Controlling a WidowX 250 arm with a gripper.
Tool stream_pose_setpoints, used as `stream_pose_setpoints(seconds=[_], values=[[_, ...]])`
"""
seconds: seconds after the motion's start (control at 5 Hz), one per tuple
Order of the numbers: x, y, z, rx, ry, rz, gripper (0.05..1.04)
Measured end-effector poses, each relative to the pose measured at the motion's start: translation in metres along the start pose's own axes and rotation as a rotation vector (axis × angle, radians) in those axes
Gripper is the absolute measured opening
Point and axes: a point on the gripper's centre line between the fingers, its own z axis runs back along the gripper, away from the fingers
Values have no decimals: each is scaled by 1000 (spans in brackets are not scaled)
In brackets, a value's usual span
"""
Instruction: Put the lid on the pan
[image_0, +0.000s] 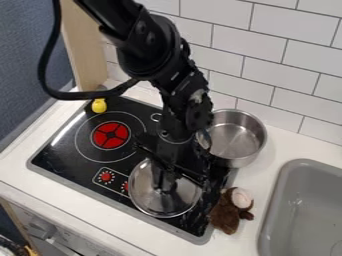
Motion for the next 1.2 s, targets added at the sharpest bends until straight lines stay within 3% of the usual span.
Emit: stream_pose_setpoints(seconds=[0.2, 0.4, 0.8, 1.0, 1.2], values=[[-6, 10, 1, -3, 11, 31, 55], [-8, 18, 9, -24, -8, 56, 55], [-9, 28, 33, -94, -32, 88, 55], [-3, 23, 54, -141, -78, 80, 55], [16, -4, 75, -121, -119, 25, 55]])
